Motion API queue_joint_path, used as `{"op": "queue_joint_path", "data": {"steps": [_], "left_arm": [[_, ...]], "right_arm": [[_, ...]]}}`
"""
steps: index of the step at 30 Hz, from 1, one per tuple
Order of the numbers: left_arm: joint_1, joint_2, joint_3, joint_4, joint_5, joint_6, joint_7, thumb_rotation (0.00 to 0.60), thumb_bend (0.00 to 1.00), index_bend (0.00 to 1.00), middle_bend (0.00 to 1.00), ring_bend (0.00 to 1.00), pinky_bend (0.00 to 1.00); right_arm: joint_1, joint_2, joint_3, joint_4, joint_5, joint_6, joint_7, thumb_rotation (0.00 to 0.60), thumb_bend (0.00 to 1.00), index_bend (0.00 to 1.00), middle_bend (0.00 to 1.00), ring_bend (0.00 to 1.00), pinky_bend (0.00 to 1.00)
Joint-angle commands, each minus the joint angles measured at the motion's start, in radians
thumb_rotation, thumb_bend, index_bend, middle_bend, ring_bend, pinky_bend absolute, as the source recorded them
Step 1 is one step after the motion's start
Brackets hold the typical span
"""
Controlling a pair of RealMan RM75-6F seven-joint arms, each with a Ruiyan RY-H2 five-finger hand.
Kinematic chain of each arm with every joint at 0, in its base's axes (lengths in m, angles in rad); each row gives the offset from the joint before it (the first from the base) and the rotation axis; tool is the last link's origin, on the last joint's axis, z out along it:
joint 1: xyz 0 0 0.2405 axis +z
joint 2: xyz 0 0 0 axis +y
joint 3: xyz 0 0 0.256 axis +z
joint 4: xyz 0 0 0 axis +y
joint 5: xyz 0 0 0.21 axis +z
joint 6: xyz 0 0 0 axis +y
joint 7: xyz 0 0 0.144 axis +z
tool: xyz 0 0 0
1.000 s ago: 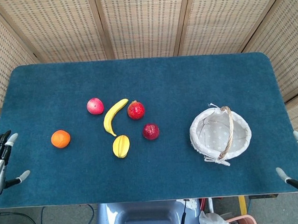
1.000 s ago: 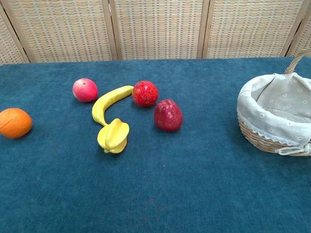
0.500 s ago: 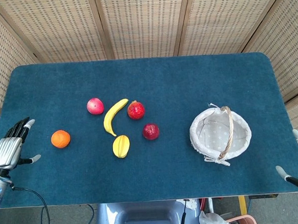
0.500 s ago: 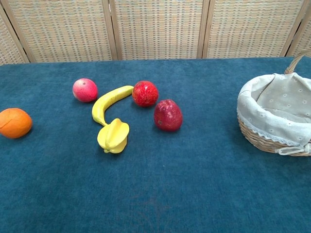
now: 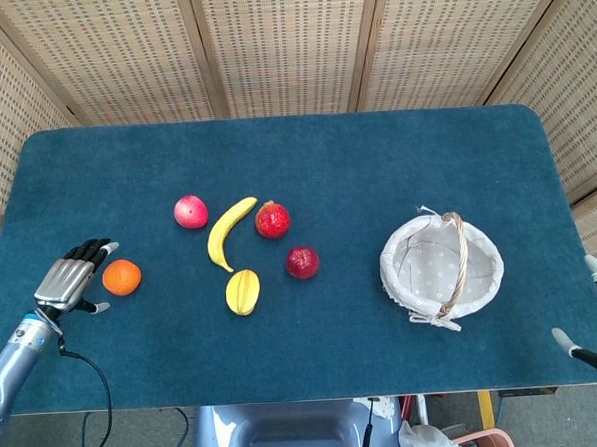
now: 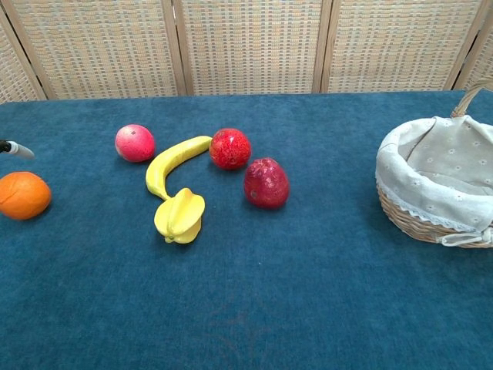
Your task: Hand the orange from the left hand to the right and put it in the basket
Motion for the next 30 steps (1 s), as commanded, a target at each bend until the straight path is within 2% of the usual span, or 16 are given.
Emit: {"op": "queue_joint_path", "data": {"steps": [1,4,6,9,14,21,26,30], "left_arm": [[-0.019,-0.054,0.026,0.08,0.037,0.032,-0.04,0.6,0.0,0.22,0.18,0.13,0.21],[-0.038,-0.085,0.029,0.119,0.038,0.023,-0.039,0.6,0.03,0.3,0.27,0.2,0.28],[-0.04,-0.103,0.025,0.142,0.035,0.039,-0.044,0.6,0.07,0.39,0.39,0.29,0.36],[-0.037,-0.109,0.018,0.153,0.033,0.081,-0.058,0.6,0.09,0.5,0.5,0.38,0.43],[-0.034,-0.068,0.002,0.097,0.047,0.181,-0.102,0.6,0.11,0.51,0.51,0.39,0.45],[-0.064,0.044,-0.005,-0.138,0.174,0.398,-0.09,0.6,0.12,0.51,0.51,0.39,0.45],[-0.137,0.059,0.011,-0.245,0.288,0.414,-0.016,0.6,0.12,0.52,0.51,0.39,0.43],[-0.23,0.005,0.023,-0.241,0.403,0.395,0.04,0.6,0.12,0.52,0.51,0.39,0.41]], "right_arm": [[-0.002,0.003,0.003,0.0,0.005,0.004,0.01,0.6,0.0,0.0,0.0,0.0,0.0],[-0.004,0.007,0.004,0.002,0.008,0.005,0.022,0.6,0.0,0.0,0.0,0.0,0.0],[-0.004,0.008,0.004,0.003,0.008,0.006,0.026,0.6,0.0,0.0,0.0,0.0,0.0],[-0.005,0.01,0.005,0.003,0.009,0.007,0.031,0.6,0.0,0.0,0.0,0.0,0.0],[-0.005,0.012,0.006,0.004,0.01,0.007,0.037,0.6,0.0,0.0,0.0,0.0,0.0],[-0.004,0.009,0.007,0.004,0.014,0.006,0.03,0.6,0.0,0.0,0.0,0.0,0.0],[-0.001,0.005,0.012,0.004,0.026,0.001,0.016,0.6,0.0,0.0,0.0,0.0,0.0],[0.002,-0.001,0.016,0.005,0.04,-0.005,-0.002,0.6,0.0,0.0,0.0,0.0,0.0]]}}
